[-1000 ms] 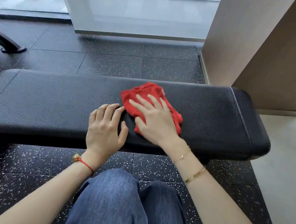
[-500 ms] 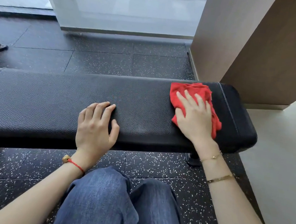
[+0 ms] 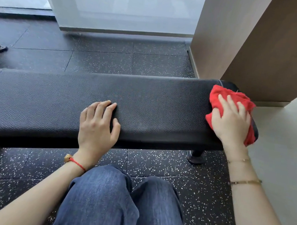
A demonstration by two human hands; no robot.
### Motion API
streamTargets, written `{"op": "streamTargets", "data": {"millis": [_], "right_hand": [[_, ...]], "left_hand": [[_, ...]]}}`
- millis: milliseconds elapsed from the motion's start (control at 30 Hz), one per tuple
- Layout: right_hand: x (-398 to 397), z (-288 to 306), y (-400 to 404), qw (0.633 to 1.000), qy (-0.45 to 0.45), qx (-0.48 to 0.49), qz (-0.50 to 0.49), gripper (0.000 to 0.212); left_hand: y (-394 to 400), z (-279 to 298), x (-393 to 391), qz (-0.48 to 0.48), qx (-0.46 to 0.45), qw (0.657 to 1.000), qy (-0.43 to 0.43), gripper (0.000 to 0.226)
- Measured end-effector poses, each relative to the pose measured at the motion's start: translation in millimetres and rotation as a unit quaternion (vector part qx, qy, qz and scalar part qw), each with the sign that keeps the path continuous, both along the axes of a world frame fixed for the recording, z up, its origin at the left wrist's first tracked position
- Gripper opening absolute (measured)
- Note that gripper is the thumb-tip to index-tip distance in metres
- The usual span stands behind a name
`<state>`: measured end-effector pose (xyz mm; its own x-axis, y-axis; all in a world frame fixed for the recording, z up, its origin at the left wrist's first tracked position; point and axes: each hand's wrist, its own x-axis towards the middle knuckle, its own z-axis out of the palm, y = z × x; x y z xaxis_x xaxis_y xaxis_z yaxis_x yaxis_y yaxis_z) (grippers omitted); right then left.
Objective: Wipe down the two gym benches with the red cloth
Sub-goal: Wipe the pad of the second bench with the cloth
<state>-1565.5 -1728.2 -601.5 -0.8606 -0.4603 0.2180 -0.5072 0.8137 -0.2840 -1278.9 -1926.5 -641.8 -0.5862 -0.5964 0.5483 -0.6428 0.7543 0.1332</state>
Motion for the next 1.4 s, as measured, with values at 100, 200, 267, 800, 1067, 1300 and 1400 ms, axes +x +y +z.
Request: {"op": "streamTargets", "data": {"millis": [100, 200, 267, 800, 1067, 1300, 1400], "right_hand": [[-9, 7, -32, 0.999, -0.032, 0.034, 0.010, 0.051], [15, 9, -54, 0.992, -0.025, 0.064, 0.104, 0.053], [38, 6, -51, 0.980, -0.016, 0.064, 0.188, 0.053], [33, 9, -115, 0.970, -0.032, 0.089, 0.222, 0.056], [77, 3, -76, 0.937, -0.026, 0.040, 0.345, 0.054], [57, 5, -129, 0.964, -0.030, 0.050, 0.261, 0.052], [76, 10, -171, 0.953, -0.036, 0.077, 0.292, 0.053]], "left_hand": [[0, 0, -1, 0.003, -0.002, 1.000, 0.000, 0.042], [-1, 0, -1, -0.001, -0.002, 1.000, 0.004, 0.042], [-1, -1, 0, -0.004, -0.002, 1.000, 0.007, 0.042], [0, 0, -3, 0.012, -0.018, 0.999, -0.024, 0.042], [-2, 9, 5, -0.018, 0.050, 0.999, -0.008, 0.043], [-30, 16, 34, 0.045, 0.052, 0.998, 0.006, 0.038], [-36, 15, 41, 0.068, 0.067, 0.995, 0.018, 0.040]]}}
